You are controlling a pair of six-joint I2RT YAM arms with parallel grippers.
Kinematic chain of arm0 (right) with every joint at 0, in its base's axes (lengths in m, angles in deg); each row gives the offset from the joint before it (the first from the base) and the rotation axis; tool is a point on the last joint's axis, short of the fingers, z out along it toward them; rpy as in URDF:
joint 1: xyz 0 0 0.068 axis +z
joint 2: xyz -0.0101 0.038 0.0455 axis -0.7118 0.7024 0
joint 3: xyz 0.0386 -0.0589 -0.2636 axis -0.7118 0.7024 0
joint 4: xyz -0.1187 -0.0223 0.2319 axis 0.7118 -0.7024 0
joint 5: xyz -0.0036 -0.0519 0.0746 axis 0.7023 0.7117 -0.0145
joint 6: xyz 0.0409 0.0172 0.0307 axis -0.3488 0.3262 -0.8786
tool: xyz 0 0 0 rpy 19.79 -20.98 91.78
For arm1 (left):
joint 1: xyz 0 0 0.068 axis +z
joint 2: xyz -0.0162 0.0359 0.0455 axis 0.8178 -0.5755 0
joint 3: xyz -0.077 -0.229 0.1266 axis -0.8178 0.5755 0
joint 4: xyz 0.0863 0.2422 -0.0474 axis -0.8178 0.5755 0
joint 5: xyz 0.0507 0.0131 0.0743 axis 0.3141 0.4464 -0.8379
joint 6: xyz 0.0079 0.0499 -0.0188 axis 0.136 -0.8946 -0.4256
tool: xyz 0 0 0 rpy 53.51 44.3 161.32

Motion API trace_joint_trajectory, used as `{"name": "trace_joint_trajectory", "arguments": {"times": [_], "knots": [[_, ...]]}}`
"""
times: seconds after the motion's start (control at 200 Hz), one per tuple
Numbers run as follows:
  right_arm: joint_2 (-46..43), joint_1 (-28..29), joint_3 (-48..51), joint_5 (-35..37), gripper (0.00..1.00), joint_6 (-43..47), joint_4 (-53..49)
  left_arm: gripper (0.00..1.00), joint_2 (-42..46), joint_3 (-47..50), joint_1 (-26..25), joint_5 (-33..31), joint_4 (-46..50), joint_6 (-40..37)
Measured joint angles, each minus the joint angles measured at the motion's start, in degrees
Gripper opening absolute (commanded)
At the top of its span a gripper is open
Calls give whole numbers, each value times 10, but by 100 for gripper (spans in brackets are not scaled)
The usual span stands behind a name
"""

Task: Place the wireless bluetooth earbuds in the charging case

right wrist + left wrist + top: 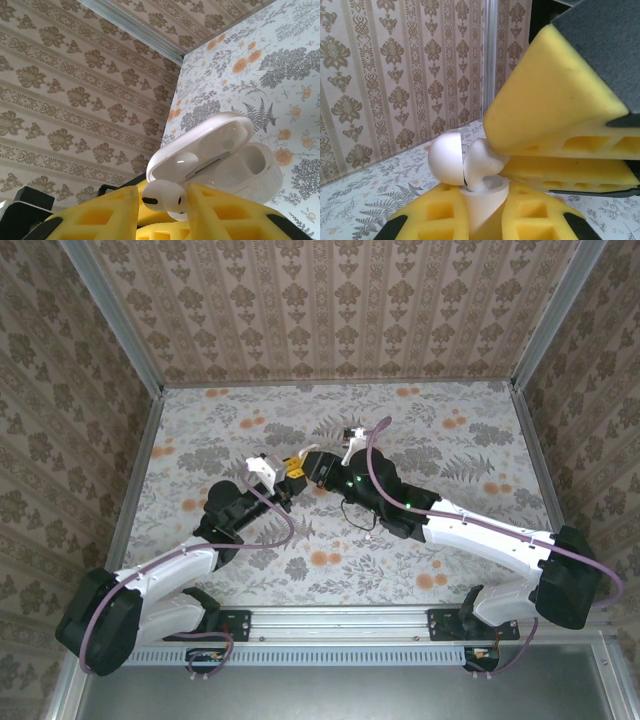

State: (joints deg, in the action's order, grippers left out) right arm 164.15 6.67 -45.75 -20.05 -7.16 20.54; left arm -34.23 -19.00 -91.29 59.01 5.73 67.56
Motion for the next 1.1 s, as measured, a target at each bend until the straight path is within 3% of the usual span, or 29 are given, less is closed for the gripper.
{"name": "trace_joint_trajectory", "arguments": {"times": [0.775,1.1], "knots": [[-10,3,-16,2,48,17,-96,0,19,10,0,-3,0,2],[-32,-24,-47,-26,48,58,-171,0,38,10,1,10,0,2]]}}
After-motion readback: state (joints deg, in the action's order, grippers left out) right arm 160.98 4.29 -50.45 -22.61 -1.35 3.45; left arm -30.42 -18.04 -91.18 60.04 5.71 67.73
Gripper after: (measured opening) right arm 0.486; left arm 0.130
